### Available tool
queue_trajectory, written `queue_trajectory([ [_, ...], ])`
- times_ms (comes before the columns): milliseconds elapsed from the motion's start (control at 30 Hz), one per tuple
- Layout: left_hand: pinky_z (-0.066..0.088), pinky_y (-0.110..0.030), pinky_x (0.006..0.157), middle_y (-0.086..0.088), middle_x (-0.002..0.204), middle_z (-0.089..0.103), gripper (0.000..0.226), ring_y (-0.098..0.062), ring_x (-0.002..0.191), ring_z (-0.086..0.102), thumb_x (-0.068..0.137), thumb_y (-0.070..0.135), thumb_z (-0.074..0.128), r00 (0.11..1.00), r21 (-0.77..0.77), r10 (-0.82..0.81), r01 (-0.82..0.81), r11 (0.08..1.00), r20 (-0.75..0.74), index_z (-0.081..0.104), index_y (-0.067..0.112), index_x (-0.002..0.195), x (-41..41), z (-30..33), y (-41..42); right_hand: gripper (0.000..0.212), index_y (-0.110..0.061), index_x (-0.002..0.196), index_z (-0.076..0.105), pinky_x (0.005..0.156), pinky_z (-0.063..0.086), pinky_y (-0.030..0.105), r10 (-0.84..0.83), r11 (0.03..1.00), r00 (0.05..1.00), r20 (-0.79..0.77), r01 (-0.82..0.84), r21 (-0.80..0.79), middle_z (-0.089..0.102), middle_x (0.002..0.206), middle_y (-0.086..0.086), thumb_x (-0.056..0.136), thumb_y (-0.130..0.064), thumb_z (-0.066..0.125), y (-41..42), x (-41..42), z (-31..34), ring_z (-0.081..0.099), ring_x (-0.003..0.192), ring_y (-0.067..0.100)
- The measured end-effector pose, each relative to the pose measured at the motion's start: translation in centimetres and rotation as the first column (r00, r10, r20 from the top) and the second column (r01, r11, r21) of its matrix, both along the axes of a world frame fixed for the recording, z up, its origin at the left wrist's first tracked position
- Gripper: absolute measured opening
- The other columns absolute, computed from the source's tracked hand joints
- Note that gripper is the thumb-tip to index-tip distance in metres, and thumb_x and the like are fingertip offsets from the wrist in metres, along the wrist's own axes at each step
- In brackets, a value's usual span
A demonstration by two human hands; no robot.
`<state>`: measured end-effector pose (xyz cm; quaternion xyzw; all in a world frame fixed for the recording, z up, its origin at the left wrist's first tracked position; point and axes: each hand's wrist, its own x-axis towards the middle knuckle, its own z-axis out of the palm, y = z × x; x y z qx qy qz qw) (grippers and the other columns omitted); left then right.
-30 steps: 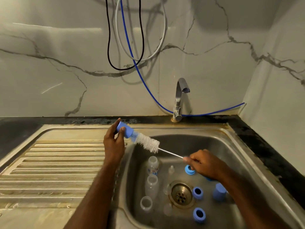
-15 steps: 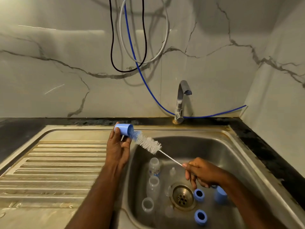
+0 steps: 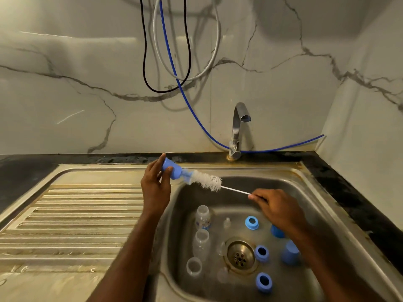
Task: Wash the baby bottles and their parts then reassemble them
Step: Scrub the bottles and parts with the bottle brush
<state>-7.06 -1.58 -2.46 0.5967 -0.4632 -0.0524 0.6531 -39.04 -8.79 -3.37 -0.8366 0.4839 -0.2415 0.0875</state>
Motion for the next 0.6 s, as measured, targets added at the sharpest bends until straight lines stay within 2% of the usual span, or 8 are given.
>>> queue_trajectory([
  [67,0.053,-0.015,0.087,0.005,0.132,0.057,0.038,-0.006,0.110,0.061,0.102,0.017,0.057,0.997,0.051,-0.071,0.070,0.996,0.010,0.055,0.026,0.139,0.7,0.1,0.2,0.027,-0.032,0.086,0.070,0.068,0.048,0.025,0.089,0.992,0.995,0.049,-0.093,0.086,0.067,0.074,-0.015,0.100,-0.046,0.052,-0.3,-0.5,-0.2,0.061,0.071,0.001],
  [167,0.059,-0.024,0.076,-0.006,0.127,0.064,0.027,-0.014,0.103,0.069,0.105,0.017,0.049,0.885,0.074,-0.271,0.321,0.944,-0.378,0.063,0.025,0.126,1.6,0.5,0.8,0.037,-0.021,0.070,0.069,0.062,0.041,0.020,0.228,0.860,0.937,0.264,-0.321,0.397,0.061,0.059,-0.011,0.101,-0.035,0.055,-0.7,-1.2,-0.5,0.054,0.056,0.001],
  [267,0.062,-0.032,0.077,-0.018,0.121,0.064,0.033,-0.025,0.098,0.066,0.107,0.019,0.040,0.475,-0.169,-0.460,0.535,0.828,-0.750,0.060,0.007,0.129,1.6,1.1,1.4,0.042,-0.018,0.062,0.067,0.050,0.036,0.016,0.199,0.688,0.885,0.421,-0.432,0.584,0.047,0.049,-0.008,0.098,-0.037,0.058,-0.8,-2.0,-0.3,0.040,0.046,0.004],
  [333,0.061,-0.032,0.079,-0.015,0.110,0.067,0.036,-0.022,0.094,0.067,0.106,0.024,0.038,0.194,-0.387,-0.504,0.435,0.813,-0.842,0.058,0.005,0.130,1.2,1.4,1.5,0.044,-0.019,0.060,0.066,0.047,0.034,0.016,0.169,0.671,0.891,0.422,-0.417,0.613,0.045,0.048,-0.006,0.099,-0.036,0.057,-0.9,-2.3,-0.4,0.037,0.045,0.006],
  [367,0.061,-0.032,0.081,-0.014,0.109,0.067,0.035,-0.021,0.095,0.068,0.106,0.025,0.041,0.127,-0.440,-0.501,0.328,0.836,-0.856,0.057,0.006,0.131,1.1,1.5,1.3,0.044,-0.019,0.059,0.066,0.047,0.034,0.017,0.158,0.685,0.896,0.415,-0.402,0.607,0.044,0.048,-0.005,0.100,-0.035,0.056,-1.0,-2.4,-0.4,0.037,0.045,0.006],
  [400,0.061,-0.033,0.083,-0.014,0.113,0.065,0.035,-0.022,0.100,0.068,0.105,0.025,0.045,0.120,-0.444,-0.477,0.223,0.868,-0.871,0.055,0.006,0.133,1.1,1.5,1.1,0.044,-0.020,0.060,0.066,0.047,0.034,0.017,0.144,0.706,0.898,0.416,-0.388,0.593,0.044,0.049,-0.005,0.100,-0.034,0.055,-0.9,-2.4,-0.5,0.037,0.046,0.007],
  [467,0.061,-0.038,0.082,-0.016,0.121,0.063,0.039,-0.026,0.111,0.066,0.102,0.024,0.057,0.225,-0.343,-0.354,0.087,0.935,-0.908,0.054,0.005,0.135,1.2,1.2,0.8,0.042,-0.018,0.063,0.067,0.047,0.035,0.015,0.115,0.747,0.888,0.444,-0.372,0.551,0.045,0.049,-0.006,0.099,-0.034,0.055,-0.8,-2.4,-0.5,0.038,0.046,0.005],
  [600,0.062,-0.036,0.067,-0.016,0.108,0.069,0.029,-0.023,0.096,0.074,0.087,0.019,0.072,0.342,-0.279,-0.290,0.084,0.957,-0.894,0.064,0.006,0.112,0.2,1.1,0.8,0.033,-0.022,0.076,0.075,0.052,0.039,0.015,0.118,0.836,0.891,0.437,-0.327,0.441,0.051,0.052,-0.007,0.102,-0.028,0.056,-0.4,-1.6,-0.7,0.044,0.049,0.001],
])
